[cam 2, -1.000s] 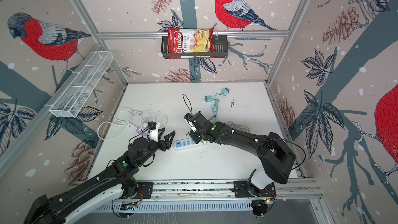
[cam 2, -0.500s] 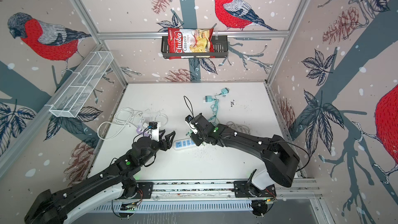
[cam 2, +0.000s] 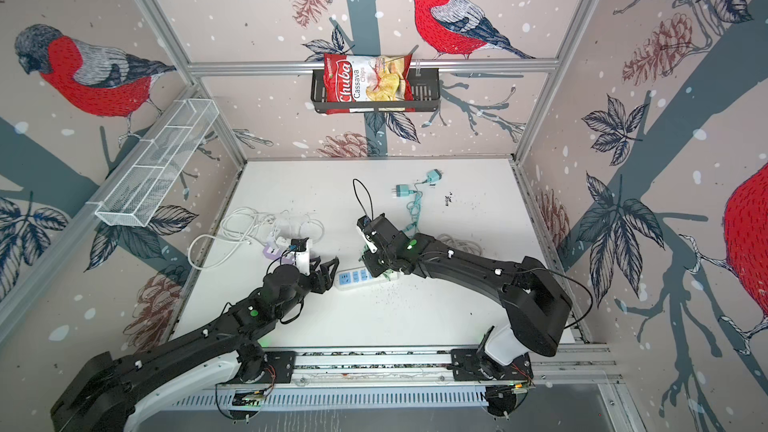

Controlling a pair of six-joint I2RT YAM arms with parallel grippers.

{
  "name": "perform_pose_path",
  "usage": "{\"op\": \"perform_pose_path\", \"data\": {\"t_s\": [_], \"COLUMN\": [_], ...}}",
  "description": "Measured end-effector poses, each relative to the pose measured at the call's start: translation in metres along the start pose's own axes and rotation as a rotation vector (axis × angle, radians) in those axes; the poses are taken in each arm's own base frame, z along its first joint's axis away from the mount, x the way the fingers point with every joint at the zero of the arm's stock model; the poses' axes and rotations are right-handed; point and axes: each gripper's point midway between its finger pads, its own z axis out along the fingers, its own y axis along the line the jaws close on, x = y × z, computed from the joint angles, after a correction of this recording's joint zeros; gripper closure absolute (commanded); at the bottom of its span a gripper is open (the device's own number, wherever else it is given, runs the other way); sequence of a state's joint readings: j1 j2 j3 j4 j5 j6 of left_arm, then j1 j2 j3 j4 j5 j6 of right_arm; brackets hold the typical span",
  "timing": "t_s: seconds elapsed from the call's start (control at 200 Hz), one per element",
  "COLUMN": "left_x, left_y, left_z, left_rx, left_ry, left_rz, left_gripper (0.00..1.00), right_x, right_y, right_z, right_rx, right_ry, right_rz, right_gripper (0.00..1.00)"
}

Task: Insert the plug
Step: 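Lower the charger over the blue sockets with the right gripper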

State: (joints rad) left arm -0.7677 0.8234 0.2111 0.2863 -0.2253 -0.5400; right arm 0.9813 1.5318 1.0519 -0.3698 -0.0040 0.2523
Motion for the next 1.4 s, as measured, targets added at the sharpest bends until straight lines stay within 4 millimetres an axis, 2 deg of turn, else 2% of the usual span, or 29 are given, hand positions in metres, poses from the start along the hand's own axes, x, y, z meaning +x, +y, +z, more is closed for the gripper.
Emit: {"op": "perform_pose_path", "data": {"t_s": [0.095,0.345,0.96,1.401], "left_x": [0.002,0.001,0.003,0.003], "left_y": [0.004,0.01,0.013,0.013], "left_z": [-0.001,-0.004,-0.001,-0.001], "left_rx": [-0.009,-0.022,-0.03,-0.03], "left_ry": [-0.012,-0.043,-0.057,-0.055], "left_rz": [-0.018,-0.045,-0.044,-0.038], "left_gripper": [0.32,0.33,0.34,0.34], "right_x": [0.007,0.018,0.02,0.02], "right_y": [0.001,0.023,0.024,0.017], "right_z": [0.003,0.003,0.017,0.026], "right_rx": [0.0,-0.021,0.039,0.107], "right_ry": [0.03,0.071,0.081,0.074], "right_rz": [0.058,0.123,0.193,0.205], "right_gripper": [0.91,0.92,0.93,0.93]}}
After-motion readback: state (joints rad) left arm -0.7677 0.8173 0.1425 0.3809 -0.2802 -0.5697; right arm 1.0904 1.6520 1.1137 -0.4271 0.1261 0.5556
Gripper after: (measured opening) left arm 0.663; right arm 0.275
